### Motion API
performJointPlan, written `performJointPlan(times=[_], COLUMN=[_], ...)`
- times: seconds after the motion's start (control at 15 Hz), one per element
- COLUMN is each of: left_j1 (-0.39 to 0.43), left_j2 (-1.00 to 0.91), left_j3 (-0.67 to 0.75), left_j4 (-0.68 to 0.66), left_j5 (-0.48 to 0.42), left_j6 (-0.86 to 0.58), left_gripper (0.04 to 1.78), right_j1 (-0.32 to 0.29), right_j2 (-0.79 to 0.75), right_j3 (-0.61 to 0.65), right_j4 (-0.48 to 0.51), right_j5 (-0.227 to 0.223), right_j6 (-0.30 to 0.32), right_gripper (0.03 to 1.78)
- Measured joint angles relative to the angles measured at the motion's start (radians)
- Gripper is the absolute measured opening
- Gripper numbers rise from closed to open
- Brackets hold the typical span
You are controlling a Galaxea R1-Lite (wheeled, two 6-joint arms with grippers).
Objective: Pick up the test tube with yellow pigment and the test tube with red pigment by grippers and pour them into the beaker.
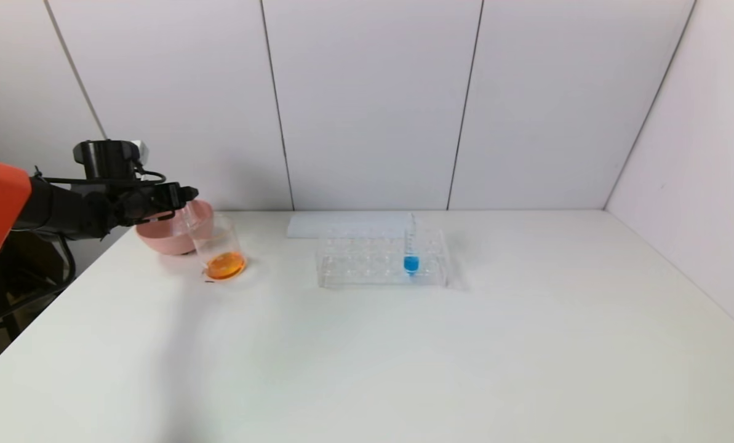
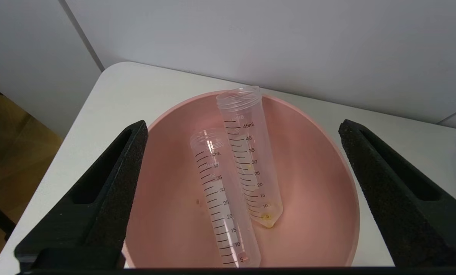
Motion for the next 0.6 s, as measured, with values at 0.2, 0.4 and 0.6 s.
performJointPlan(times=[0.2,0.4,0.6], left_j1=[-0.001,-0.004,-0.012], left_j2=[-0.02,-0.056,-0.106], left_j3=[0.019,0.048,0.082], left_j4=[-0.005,-0.032,-0.038], left_j5=[-0.004,-0.009,-0.009], left_j6=[0.003,0.003,0.004], left_gripper=[1.76,1.76,1.76], right_j1=[0.0,0.0,0.0], right_j2=[0.0,0.0,0.0], right_j3=[0.0,0.0,0.0], right_j4=[0.0,0.0,0.0], right_j5=[0.0,0.0,0.0], right_j6=[0.0,0.0,0.0], right_gripper=[1.7,1.7,1.7])
